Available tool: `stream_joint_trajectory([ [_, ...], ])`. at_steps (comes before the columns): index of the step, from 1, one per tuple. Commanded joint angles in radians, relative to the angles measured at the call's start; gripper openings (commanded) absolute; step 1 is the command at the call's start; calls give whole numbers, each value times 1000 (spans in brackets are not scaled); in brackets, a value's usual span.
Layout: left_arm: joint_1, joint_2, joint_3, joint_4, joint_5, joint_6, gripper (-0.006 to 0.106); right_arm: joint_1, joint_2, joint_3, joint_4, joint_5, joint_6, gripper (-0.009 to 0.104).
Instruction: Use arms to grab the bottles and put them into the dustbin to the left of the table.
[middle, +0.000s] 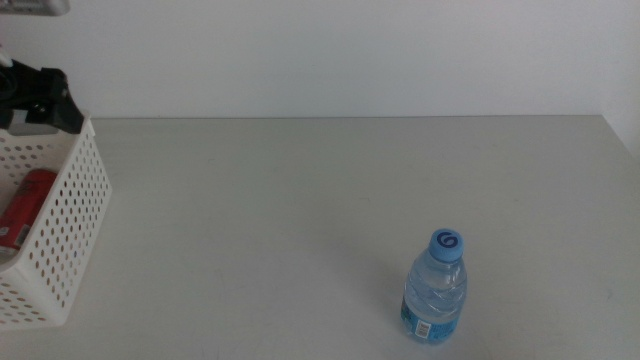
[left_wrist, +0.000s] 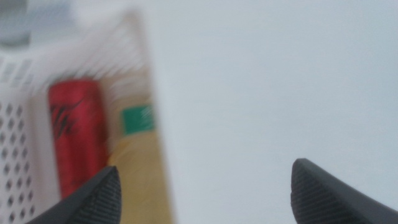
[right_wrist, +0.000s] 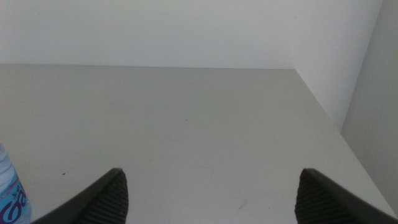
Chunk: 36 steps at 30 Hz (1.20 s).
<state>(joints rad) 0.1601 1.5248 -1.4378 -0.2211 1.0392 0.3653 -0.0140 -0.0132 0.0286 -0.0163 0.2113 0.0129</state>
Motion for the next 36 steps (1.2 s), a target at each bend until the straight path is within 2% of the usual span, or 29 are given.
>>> stream_joint_trajectory([
  [1, -69, -105, -3, -35, -62, 13, 93, -5, -22, -10, -7, -73, -6, 71],
  [7, -261, -308, 202, 1, -284, -11, 93, -5, -22, -10, -7, -73, -6, 71],
  [12, -433, -504, 440, 137, -530, -174, 93, -5, -22, -10, -7, -73, -6, 71],
  [15, -496, -603, 551, 189, -619, -280, 93, -5, -22, -10, -7, -73, -6, 71],
  [20, -590, -801, 709, 195, -630, -327, 93, -5, -22, -10, -7, -73, -6, 71],
  [24, -641, -938, 779, 190, -629, -327, 93, -5, -22, -10, -7, -73, -6, 71],
  [28, -637, -1040, 808, 213, -629, -327, 93, -5, -22, -10, -7, -73, -6, 71],
  [36, -636, -1097, 808, 245, -583, -319, 93, -5, -22, -10, -7, -73, -6, 71],
])
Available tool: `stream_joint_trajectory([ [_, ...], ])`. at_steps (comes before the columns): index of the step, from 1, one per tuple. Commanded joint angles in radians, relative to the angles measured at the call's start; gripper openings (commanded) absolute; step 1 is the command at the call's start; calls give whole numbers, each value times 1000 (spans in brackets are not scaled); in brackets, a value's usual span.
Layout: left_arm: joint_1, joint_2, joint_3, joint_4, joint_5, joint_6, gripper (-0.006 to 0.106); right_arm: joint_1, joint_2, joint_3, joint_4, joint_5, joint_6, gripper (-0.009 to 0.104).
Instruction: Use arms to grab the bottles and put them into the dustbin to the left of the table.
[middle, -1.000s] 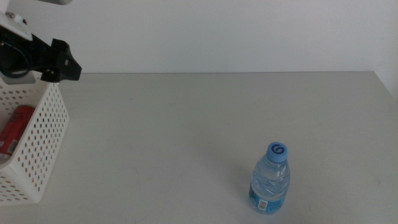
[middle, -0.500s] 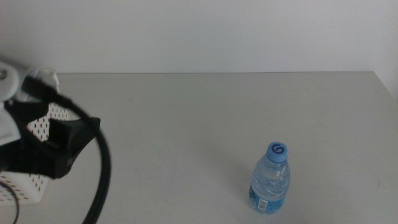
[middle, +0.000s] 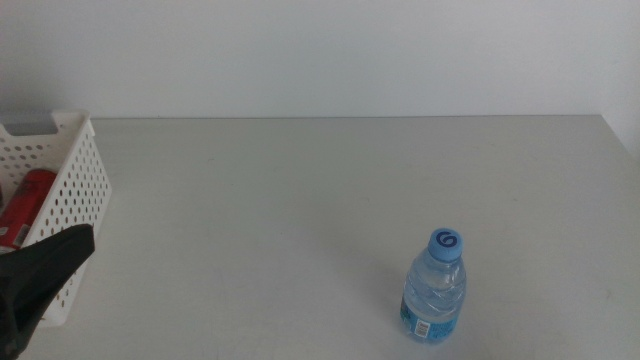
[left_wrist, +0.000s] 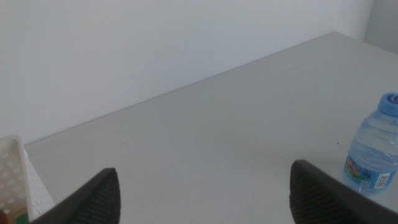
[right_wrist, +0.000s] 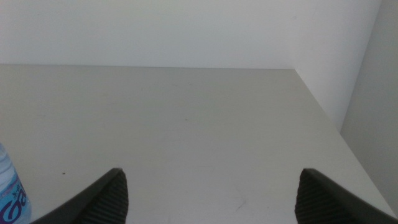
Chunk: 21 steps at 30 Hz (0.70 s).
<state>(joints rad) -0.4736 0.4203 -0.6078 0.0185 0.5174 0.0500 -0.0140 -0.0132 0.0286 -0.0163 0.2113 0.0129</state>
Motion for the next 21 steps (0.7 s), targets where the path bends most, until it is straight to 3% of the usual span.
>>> stream_joint_trajectory([
  [1, -2, 7, -22, 7, -60, -4, 93, -5, -22, -10, -7, -73, -6, 71],
  [15, 7, 5, -22, 70, -60, -5, 93, -5, -22, -10, -7, -73, -6, 71],
  [21, 99, 6, -22, -7, -59, -5, 93, -5, -22, -10, -7, -73, -6, 71],
])
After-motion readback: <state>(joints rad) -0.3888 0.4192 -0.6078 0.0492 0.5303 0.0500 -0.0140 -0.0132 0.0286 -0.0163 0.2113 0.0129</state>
